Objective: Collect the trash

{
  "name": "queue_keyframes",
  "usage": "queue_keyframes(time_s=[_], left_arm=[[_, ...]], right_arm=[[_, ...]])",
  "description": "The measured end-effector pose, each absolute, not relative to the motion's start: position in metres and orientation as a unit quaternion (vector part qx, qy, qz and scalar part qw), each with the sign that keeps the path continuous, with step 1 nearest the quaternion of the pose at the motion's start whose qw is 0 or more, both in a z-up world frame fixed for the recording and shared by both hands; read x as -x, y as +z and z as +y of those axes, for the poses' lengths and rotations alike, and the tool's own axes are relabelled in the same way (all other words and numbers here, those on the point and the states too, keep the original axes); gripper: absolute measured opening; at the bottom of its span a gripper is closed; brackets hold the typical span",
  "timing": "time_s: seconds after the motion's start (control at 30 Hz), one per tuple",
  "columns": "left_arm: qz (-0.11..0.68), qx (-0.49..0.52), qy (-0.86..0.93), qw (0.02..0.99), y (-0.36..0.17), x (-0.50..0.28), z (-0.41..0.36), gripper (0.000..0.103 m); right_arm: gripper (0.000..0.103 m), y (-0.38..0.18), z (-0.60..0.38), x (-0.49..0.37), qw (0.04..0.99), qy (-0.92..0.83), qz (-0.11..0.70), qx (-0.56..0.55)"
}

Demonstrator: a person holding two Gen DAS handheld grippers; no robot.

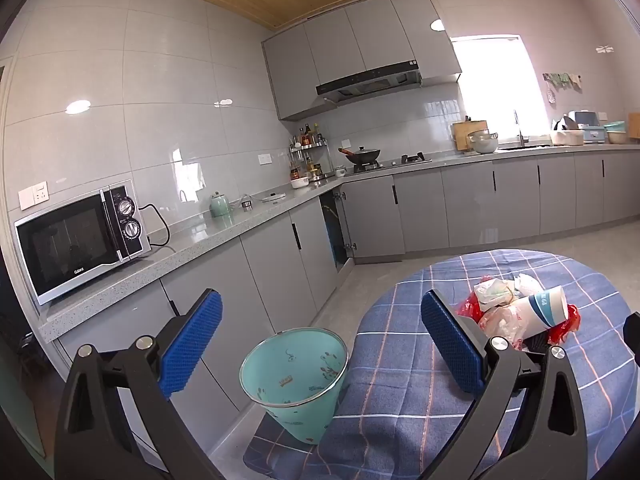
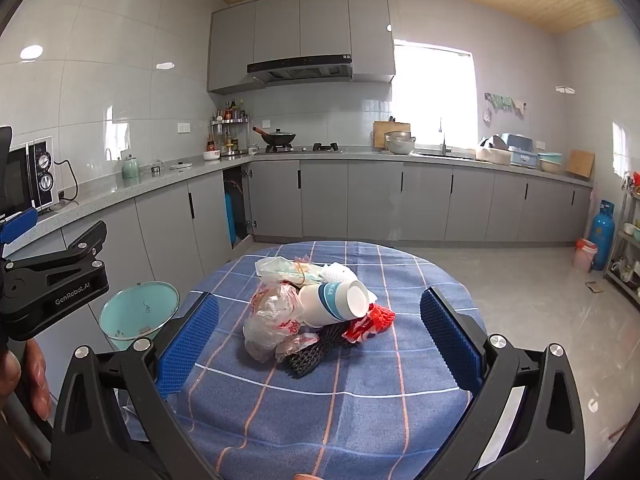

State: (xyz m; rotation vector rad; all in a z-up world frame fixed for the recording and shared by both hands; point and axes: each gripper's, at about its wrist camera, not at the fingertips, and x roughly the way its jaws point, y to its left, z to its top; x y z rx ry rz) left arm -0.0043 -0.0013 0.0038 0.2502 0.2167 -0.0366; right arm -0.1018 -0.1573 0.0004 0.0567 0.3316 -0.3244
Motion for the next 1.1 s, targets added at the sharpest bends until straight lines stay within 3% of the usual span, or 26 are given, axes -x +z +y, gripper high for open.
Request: queue_keyframes(time_s=[1.1], left_arm=[[0.107, -0.122, -0.015, 0.987, 0.007, 0.0037, 0.0003, 0.098]], right_arm=[[0.099, -0.0016, -0.16, 0.0998, 0.972, -0.161, 0.168, -0.029]])
